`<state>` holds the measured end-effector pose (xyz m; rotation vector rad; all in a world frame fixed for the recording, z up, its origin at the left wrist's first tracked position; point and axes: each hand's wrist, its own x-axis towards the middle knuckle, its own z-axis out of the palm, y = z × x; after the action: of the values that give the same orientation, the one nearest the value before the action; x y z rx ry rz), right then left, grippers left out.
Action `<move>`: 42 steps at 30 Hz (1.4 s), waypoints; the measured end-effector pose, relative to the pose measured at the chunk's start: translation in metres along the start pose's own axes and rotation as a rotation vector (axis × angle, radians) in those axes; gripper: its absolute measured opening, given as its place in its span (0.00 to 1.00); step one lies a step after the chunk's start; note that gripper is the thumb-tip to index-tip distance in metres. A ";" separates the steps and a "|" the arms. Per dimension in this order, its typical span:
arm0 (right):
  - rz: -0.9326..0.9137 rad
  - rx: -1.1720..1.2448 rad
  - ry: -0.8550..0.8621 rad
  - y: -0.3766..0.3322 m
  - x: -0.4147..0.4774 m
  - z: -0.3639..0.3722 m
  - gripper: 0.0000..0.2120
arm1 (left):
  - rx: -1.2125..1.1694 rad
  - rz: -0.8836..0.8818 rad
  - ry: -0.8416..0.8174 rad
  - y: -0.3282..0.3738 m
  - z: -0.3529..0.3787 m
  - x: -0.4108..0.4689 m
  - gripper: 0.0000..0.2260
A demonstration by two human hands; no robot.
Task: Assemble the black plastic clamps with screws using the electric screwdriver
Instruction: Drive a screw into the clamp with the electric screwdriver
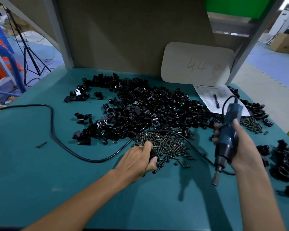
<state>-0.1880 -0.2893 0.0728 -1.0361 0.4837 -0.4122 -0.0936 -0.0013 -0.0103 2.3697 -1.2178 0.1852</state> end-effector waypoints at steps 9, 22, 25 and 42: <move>0.045 0.144 0.005 0.034 0.007 0.041 0.34 | -0.001 -0.022 -0.009 0.001 -0.002 -0.001 0.10; 0.075 0.106 -0.017 0.039 0.013 0.044 0.17 | -0.014 -0.053 -0.034 0.002 -0.003 0.000 0.09; 0.086 0.149 -0.006 0.042 0.013 0.049 0.23 | -0.011 -0.054 -0.032 0.003 -0.003 0.000 0.09; -0.133 0.367 0.334 0.046 0.013 0.088 0.24 | 0.004 -0.036 -0.042 0.003 -0.004 0.000 0.11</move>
<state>-0.1232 -0.2132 0.0673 -0.6456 0.6111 -0.7694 -0.0956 -0.0006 -0.0061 2.4085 -1.1940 0.1273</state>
